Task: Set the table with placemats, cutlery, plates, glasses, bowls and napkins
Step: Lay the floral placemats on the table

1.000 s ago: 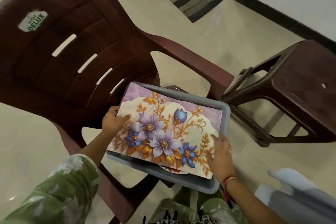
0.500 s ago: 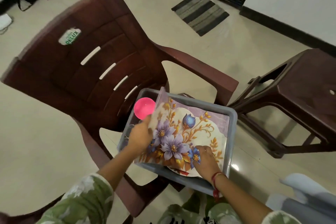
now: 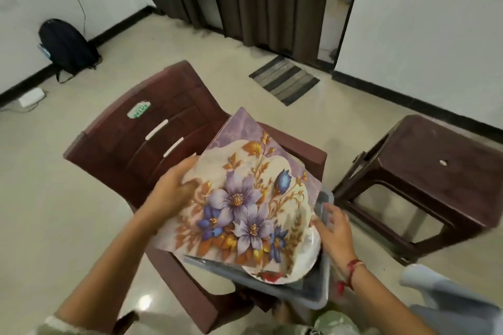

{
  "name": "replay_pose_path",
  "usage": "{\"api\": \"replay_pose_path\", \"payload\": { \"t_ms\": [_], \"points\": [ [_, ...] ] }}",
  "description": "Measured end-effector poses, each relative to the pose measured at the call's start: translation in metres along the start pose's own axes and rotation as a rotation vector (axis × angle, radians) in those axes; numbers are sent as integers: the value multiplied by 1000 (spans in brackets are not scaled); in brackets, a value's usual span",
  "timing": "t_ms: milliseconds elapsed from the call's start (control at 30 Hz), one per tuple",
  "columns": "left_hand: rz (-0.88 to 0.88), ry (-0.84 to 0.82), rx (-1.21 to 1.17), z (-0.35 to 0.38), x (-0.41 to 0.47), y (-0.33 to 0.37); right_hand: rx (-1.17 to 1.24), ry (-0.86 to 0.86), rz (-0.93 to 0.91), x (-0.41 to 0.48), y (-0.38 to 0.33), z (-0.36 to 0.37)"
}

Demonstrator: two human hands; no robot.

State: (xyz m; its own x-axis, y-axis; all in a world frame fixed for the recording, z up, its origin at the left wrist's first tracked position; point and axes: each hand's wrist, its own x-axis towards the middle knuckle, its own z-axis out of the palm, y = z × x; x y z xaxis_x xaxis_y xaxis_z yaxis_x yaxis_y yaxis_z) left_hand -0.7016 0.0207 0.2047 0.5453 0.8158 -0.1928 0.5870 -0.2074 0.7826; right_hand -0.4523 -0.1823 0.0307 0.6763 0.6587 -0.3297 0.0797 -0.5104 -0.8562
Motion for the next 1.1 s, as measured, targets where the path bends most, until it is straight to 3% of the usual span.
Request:
{"api": "replay_pose_path", "payload": {
  "t_ms": [133, 233, 400, 700, 867, 1100],
  "points": [
    [103, 43, -179, -50, -18, 43, 133, 53, 52, -4, -6, -28],
    [133, 37, -298, -81, -22, 71, 306, -10, 110, -9, -17, -43],
    [205, -46, -452, -63, -1, 117, 710, -32, 33, -19, -22, -91],
    [362, -336, -397, 77, 29, 209, 786, 557, -180, -132, 24, -233],
    [429, -557, -318, 152, -1, 258, 750, 900, -137, -232, 57, -265],
    [522, -857, -223, 252, -95, 284, 744, 1266, 48, -388, 109, -236]
  ]
}}
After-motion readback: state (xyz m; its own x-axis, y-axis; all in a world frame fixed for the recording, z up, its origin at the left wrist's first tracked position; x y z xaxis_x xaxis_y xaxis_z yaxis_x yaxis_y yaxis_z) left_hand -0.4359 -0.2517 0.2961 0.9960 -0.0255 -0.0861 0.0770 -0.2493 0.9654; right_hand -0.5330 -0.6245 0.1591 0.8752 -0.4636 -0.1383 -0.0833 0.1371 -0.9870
